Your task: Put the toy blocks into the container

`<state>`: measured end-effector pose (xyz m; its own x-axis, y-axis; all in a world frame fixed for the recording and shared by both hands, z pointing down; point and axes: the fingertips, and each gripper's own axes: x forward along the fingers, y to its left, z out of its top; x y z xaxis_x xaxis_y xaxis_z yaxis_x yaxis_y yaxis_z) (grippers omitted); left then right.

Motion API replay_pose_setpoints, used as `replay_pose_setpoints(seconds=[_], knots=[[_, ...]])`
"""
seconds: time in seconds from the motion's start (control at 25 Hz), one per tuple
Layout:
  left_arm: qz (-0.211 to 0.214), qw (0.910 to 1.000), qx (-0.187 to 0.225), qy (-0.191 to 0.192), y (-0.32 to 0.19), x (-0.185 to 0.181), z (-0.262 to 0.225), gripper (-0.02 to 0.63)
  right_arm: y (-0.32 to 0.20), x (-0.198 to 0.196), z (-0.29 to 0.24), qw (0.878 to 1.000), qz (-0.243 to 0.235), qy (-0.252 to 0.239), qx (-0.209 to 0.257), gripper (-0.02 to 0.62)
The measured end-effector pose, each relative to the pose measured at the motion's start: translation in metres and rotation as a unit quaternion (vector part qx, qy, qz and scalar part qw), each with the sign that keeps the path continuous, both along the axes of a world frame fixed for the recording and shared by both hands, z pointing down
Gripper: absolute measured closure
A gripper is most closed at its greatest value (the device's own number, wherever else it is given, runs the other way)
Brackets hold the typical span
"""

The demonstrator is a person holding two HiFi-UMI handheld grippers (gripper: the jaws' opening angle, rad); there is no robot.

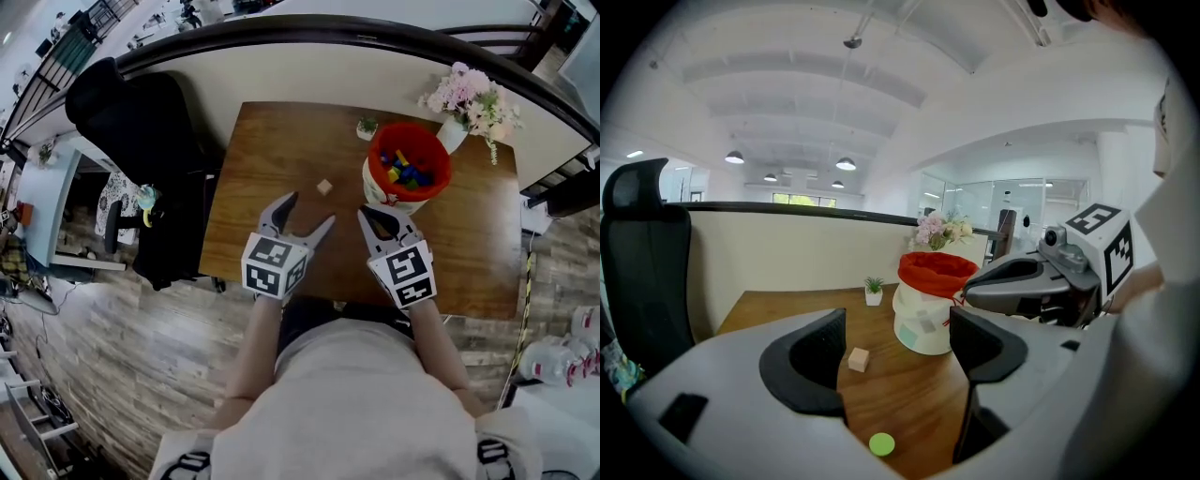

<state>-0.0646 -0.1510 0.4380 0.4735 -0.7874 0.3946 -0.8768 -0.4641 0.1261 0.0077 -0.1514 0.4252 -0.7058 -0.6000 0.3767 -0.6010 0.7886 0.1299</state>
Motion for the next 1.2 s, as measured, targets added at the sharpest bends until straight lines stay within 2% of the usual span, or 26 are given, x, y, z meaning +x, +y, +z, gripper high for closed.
replay_pose_setpoints(seconds=[0.4, 0.84, 1.2], knots=[[-0.008, 1.0000, -0.001, -0.005, -0.007, -0.027, 0.001, 0.261, -0.004, -0.007, 0.006, 1.000, 0.014, -0.007, -0.002, 0.583], [0.052, 0.9982, -0.029, -0.006, -0.009, -0.021, 0.008, 0.261, -0.002, -0.010, 0.007, 0.998, 0.056, -0.007, -0.021, 0.583], [0.084, 0.9946, -0.059, -0.017, -0.003, -0.014, 0.031, 0.261, 0.007, -0.022, 0.031, 0.997, 0.043, 0.008, -0.059, 0.583]])
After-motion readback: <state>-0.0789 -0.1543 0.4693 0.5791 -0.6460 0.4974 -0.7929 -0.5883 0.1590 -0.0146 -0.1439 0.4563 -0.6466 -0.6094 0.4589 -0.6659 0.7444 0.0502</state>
